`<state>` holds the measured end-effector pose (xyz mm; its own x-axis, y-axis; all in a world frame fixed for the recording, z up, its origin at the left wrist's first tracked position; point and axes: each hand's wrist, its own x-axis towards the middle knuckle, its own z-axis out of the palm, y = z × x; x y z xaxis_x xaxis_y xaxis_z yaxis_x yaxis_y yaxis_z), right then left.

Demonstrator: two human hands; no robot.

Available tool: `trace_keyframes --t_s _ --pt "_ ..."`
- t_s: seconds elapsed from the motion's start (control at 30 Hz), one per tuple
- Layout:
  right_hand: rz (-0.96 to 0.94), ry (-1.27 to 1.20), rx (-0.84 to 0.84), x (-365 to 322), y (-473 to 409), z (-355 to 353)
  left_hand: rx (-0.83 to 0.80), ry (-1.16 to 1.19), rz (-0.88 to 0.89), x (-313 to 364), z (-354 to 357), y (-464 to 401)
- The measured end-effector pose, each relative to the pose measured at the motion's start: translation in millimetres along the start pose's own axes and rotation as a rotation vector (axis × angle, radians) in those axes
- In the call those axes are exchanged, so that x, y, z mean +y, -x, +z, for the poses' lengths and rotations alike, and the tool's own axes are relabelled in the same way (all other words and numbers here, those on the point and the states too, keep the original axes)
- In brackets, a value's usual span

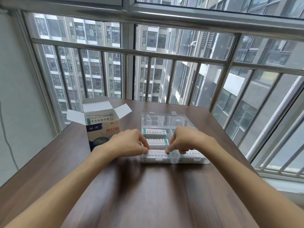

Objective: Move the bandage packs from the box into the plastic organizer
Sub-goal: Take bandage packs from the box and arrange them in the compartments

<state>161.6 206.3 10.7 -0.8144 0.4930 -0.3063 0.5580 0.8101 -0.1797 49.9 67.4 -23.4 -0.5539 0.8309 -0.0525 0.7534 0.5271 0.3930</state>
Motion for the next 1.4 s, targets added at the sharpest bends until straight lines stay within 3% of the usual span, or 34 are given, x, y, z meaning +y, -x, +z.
trace_keyframes --t_s 0.27,0.43,0.6,0.67,0.77,0.83,0.9,0.97,1.07,1.17,1.3,1.4 --pt "0.076 -0.106 0.045 51 14 -38 0.034 0.045 0.015 -3 -1 6" --pt "0.148 -0.079 0.053 73 13 -22 0.209 0.115 0.029 -12 -10 20" --pt "0.165 -0.054 0.083 74 13 -17 0.523 0.250 0.072 -26 -26 41" --pt "0.136 -0.023 0.157 67 16 -20 0.721 0.273 0.076 -31 -32 47" --pt "-0.025 -0.075 0.288 36 19 -24 1.108 0.180 0.008 -45 -38 48" --pt "-0.200 -0.126 0.383 0 20 -20 1.256 0.151 -0.120 -60 -36 42" --pt "-0.377 -0.089 0.535 -40 17 -8 1.250 0.277 -0.264 -78 -31 36" --pt "-0.554 0.090 0.691 -72 5 10 1.123 0.678 -0.333 -85 -22 36" --pt "-0.680 0.315 0.796 -99 -12 31 0.845 1.168 -0.198 -87 -9 42" --pt "-0.741 0.240 0.921 -98 -18 39 0.844 1.222 -0.065 -92 -9 45" --pt "-0.843 0.224 0.907 -85 -12 55 0.974 1.168 0.026 -87 -9 48" --pt "-0.796 0.169 0.855 -87 -3 54 1.073 1.120 0.036 -81 -6 50"
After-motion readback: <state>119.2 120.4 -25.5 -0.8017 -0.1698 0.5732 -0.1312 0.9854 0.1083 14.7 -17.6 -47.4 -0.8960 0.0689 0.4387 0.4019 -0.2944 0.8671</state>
